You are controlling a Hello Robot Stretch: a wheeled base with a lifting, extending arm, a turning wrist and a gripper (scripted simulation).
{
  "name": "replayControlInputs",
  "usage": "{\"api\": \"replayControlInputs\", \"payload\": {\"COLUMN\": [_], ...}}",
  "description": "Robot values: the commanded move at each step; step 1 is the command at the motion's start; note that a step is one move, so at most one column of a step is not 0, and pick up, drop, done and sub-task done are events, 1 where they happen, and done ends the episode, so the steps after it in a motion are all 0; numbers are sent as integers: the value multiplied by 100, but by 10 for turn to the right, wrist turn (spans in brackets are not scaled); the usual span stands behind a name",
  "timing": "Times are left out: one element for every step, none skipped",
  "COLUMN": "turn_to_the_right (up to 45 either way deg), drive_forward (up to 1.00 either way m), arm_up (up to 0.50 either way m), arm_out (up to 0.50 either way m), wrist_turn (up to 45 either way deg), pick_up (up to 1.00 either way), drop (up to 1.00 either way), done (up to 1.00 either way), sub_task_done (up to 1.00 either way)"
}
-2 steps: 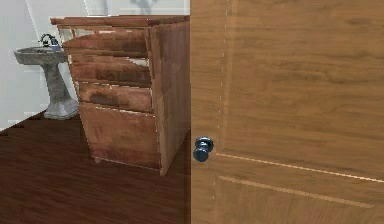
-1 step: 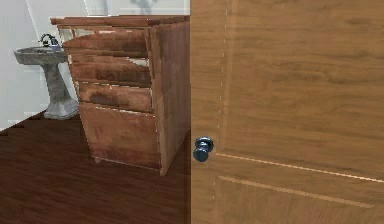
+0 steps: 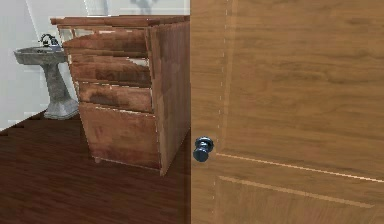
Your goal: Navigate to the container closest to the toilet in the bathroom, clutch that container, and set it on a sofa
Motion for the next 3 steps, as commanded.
{"api": "replayControlInputs", "payload": {"turn_to_the_right": [0,0,0], "drive_forward": [0,0,0], "arm_up": [0,0,0], "arm_out": [0,0,-16], "wrist_turn": [-450,-180,0], "pick_up": [0,0,0], "drop": [0,0,0], "done": [0,0,0], "sub_task_done": [0,0,0]}}
